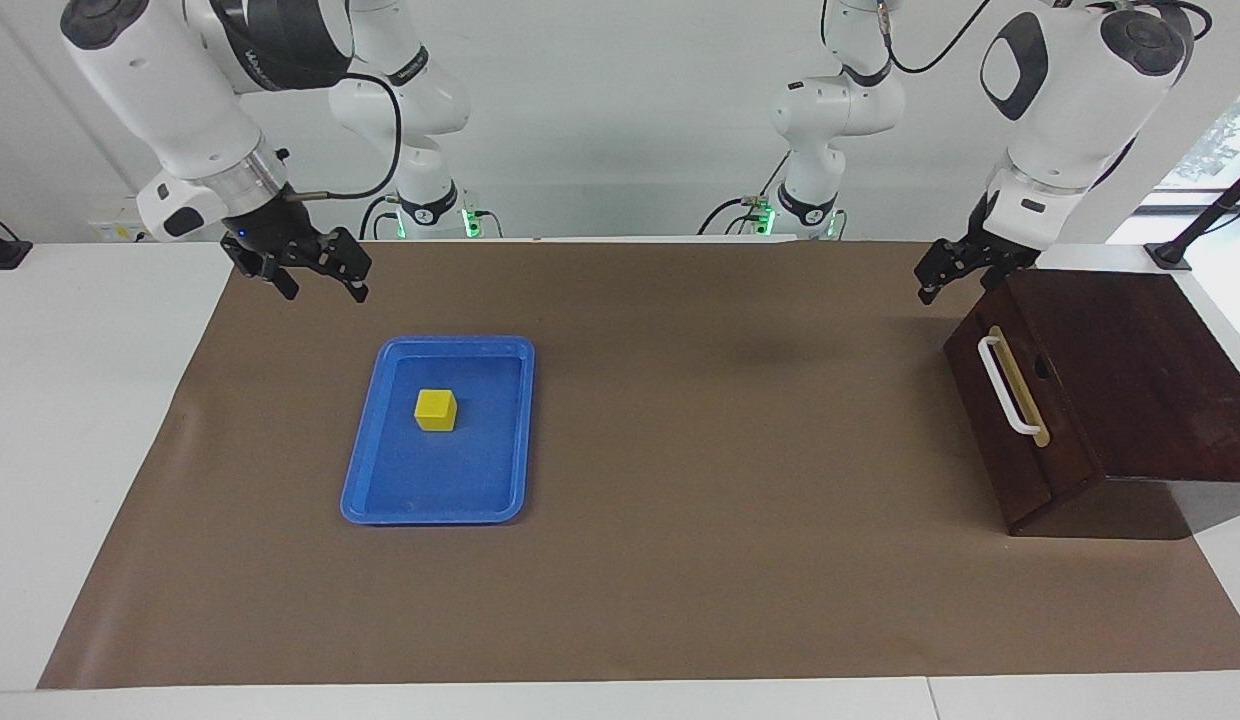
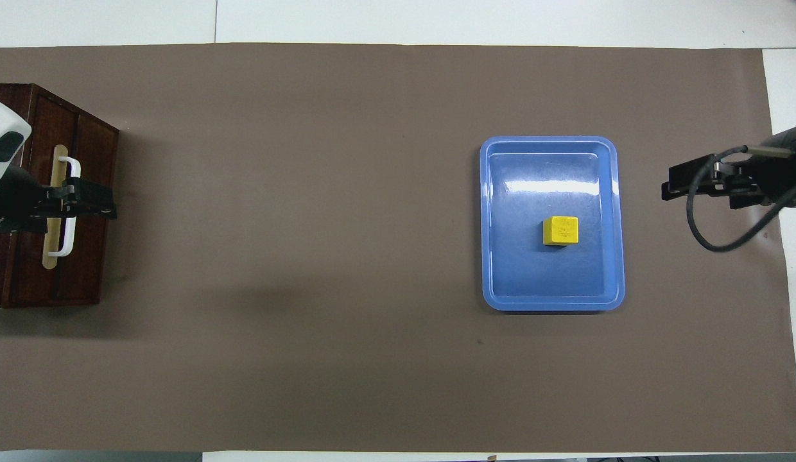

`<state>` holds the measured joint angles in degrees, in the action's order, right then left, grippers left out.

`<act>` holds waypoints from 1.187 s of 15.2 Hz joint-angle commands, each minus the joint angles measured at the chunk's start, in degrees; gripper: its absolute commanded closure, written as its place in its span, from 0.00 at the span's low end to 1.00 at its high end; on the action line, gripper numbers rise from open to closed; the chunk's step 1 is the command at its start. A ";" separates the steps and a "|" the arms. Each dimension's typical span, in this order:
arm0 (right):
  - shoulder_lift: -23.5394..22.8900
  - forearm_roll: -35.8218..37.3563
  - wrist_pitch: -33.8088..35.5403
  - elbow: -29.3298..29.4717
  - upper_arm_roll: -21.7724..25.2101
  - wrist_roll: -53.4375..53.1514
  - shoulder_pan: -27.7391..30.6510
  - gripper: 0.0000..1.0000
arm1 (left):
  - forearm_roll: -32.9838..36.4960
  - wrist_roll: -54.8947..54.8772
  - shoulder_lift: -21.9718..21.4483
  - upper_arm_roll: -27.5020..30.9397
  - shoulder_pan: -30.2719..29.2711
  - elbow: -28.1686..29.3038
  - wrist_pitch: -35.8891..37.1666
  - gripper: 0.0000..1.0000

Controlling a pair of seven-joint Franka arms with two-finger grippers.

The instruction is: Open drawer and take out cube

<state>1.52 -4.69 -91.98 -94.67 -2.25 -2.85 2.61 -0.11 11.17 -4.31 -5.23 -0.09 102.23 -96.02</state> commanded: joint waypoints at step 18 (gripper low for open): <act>-0.99 7.06 9.35 3.70 -3.37 10.67 6.00 0.00 | -2.00 -9.06 -1.40 0.39 0.97 -0.01 1.01 0.00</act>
<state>-0.41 1.29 -82.42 -90.55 -4.98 9.56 8.29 -1.30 1.33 -4.81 -5.36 0.37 102.05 -94.73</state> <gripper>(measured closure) 0.000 0.000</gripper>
